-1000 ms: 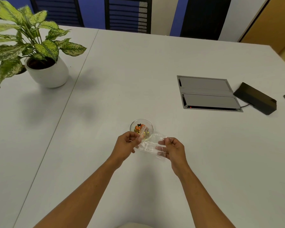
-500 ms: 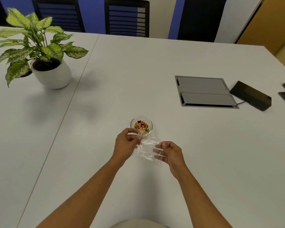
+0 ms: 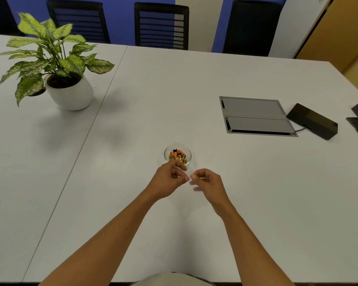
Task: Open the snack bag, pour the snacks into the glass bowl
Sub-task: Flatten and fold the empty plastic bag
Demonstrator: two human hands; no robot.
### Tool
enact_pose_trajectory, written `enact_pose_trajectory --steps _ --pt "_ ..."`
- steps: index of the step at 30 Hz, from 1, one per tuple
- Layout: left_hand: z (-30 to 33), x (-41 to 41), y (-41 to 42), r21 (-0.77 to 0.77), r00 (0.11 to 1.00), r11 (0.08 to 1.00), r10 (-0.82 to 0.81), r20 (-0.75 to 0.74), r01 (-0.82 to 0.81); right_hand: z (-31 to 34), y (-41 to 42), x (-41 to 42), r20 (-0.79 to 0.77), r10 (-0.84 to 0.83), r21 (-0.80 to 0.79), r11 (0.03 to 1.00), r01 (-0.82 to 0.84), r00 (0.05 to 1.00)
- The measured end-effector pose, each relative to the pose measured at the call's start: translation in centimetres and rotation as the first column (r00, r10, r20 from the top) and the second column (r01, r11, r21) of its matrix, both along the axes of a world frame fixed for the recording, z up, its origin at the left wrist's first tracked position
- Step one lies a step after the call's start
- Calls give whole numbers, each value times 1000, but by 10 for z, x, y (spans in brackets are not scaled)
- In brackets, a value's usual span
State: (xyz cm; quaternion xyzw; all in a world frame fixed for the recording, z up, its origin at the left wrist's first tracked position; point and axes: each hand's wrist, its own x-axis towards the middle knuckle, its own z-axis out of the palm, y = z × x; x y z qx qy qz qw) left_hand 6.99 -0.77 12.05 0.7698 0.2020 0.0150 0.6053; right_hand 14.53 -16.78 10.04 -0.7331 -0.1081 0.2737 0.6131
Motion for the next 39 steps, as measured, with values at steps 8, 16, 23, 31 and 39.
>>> enact_pose_trajectory --steps 8,16,23,31,39 --pt "5 -6 -7 52 1000 998 -25 19 24 5 -6 -7 -51 4 108 994 2 999" --pt "6 -5 -13 90 999 996 -21 24 19 4 -1 -13 -60 -10 100 995 16 998" --pt "3 -3 -13 177 1000 984 -8 -18 11 -1 5 -25 -56 -34 65 997 38 998" --pt "0 -8 -14 212 997 975 -57 -54 67 1 1 -23 -67 -108 89 990 114 992" --pt "-3 -8 -12 192 998 980 -36 -49 44 -1 2 -27 -70 -69 61 995 73 995"
